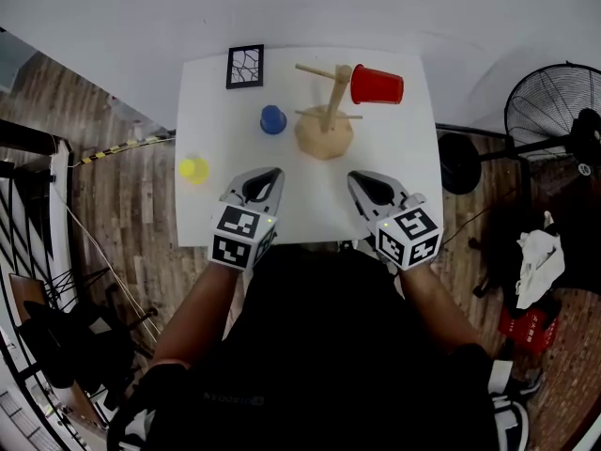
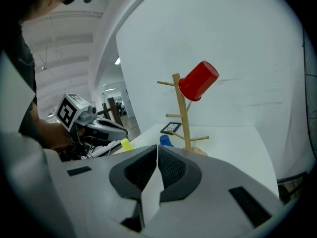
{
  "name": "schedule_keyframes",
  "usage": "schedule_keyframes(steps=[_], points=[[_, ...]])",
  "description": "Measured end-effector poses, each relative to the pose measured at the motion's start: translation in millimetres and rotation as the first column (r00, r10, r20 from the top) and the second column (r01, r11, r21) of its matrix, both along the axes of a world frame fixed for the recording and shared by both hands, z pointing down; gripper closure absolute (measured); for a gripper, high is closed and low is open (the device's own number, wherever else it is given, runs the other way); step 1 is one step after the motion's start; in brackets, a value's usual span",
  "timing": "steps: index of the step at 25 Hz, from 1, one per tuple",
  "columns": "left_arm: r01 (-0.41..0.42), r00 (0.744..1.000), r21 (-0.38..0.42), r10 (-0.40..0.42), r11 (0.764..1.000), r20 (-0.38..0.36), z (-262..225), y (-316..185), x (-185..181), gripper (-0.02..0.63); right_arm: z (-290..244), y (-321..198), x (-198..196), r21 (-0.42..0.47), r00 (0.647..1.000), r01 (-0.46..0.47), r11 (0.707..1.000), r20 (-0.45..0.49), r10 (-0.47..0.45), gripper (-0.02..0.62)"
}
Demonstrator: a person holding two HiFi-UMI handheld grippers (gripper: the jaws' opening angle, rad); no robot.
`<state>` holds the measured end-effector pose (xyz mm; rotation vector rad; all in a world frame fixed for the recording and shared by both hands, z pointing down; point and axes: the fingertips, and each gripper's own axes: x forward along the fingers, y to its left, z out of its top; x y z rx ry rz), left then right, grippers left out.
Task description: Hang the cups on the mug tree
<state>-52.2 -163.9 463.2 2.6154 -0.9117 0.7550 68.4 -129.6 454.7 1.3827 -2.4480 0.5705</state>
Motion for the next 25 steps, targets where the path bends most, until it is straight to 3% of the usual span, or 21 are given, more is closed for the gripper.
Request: schedule_keyframes(steps=[5,17,21,25], points=[[0.000,0.999,0.003,0.000,1.000,0.036,17.1,-8.9,-3.1,0.591,0.9,0.4,-1.5,0.005,1.000,0.003,1.000,-0.011,-0.003,0.588],[0.092,0.993,0.028,-0.094,0.995,0.077,48.0,-67.6,-24.6,0.587,5.5,5.7,5.2,-0.005,0.999,-0.030,1.000,-0.037,0.030,0.589],[0.098,0.993,0.040,-0.100,0.994,0.067,56.8,-86.6,-16.8,0.502,12.1,12.9,11.4,-0.030,0.997,-0.062,0.998,-0.038,0.061,0.589],[0.123,0.987,0.035,-0.126,0.992,0.098,75.1,-110.2,-18.3,0.484,17.0,19.1,17.9,-0.043,0.994,-0.099,0.994,-0.040,0.097,0.588]])
